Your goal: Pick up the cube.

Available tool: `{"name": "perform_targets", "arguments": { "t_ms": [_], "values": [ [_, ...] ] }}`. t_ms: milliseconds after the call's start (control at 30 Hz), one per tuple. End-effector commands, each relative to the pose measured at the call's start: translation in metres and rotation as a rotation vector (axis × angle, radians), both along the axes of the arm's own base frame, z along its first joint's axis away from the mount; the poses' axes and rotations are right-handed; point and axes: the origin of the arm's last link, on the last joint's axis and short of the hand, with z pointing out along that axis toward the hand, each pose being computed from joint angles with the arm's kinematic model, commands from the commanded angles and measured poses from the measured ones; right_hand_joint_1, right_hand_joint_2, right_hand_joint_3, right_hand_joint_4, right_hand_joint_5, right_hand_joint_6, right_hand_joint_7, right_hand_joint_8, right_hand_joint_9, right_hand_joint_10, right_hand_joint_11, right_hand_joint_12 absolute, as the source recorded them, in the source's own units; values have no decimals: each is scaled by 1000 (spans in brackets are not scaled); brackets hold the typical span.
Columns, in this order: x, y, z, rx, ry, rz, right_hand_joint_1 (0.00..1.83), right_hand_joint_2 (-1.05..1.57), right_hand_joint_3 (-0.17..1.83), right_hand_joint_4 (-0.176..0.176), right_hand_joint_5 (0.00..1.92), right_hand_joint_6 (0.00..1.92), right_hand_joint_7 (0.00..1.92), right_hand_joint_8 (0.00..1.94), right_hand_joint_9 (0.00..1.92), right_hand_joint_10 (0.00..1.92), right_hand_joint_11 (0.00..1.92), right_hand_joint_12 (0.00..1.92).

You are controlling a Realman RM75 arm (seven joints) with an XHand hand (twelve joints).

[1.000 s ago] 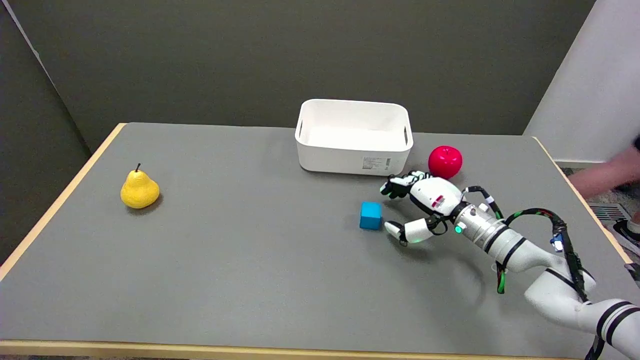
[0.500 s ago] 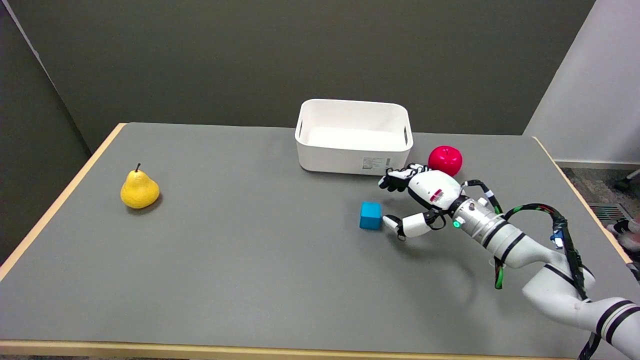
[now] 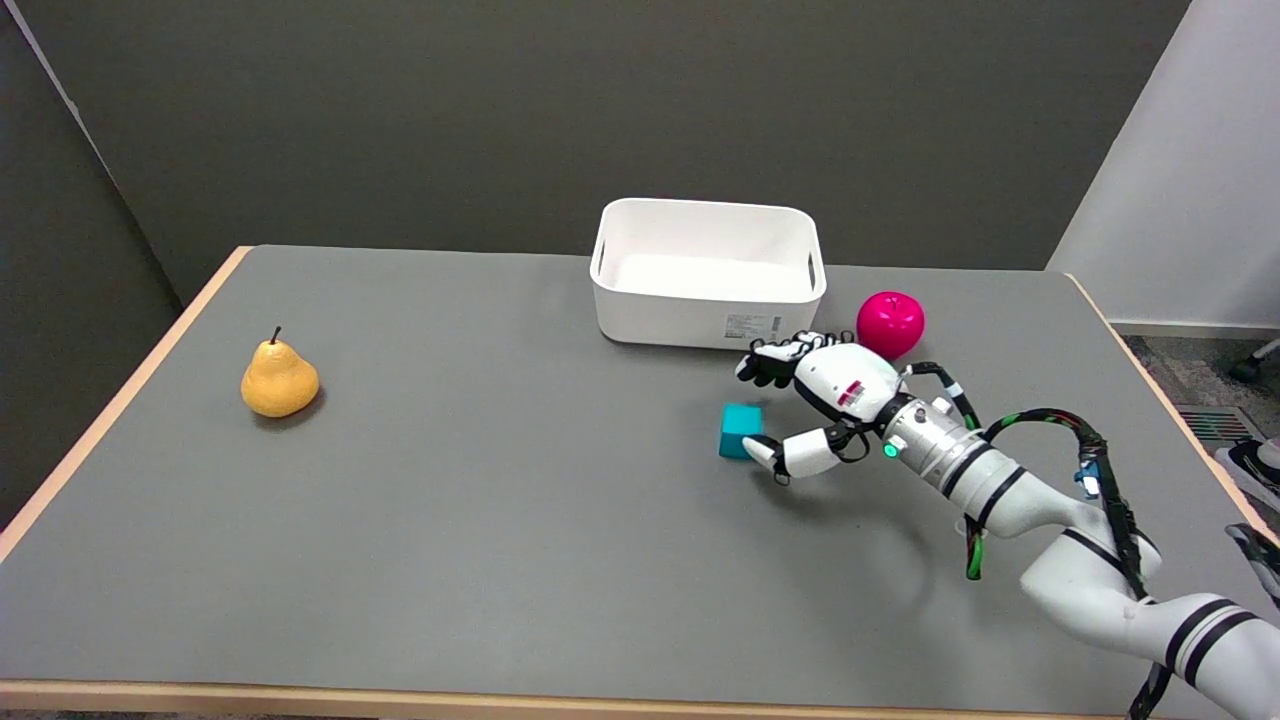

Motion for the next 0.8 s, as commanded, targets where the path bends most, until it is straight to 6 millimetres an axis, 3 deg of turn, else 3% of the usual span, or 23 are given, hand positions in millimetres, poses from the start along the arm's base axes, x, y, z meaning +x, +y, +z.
{"name": "perform_targets", "arguments": {
  "t_ms": [33,333,600,667,733,800],
  "values": [
    [-4,-6,-20,30,-26,-5,613,653,843,-31,389,745,558,703,463,1118,299,1529],
    [-9,-5,-21,29,-20,-20,691,654,884,-38,457,906,596,758,522,1164,330,1570],
    [-8,-5,-20,28,-15,-15,811,699,882,-44,528,1142,715,985,644,1288,425,1640],
    [-7,-6,-20,29,-14,-11,929,1106,377,1,651,1492,767,1058,701,1342,485,1705],
    [-6,-6,-20,29,-15,-7,948,1119,359,3,674,1507,790,1097,724,1363,509,1719],
    [-5,-6,-20,31,-15,-2,974,1113,391,-62,661,1544,856,1096,811,1338,601,1708]
  ]
}}
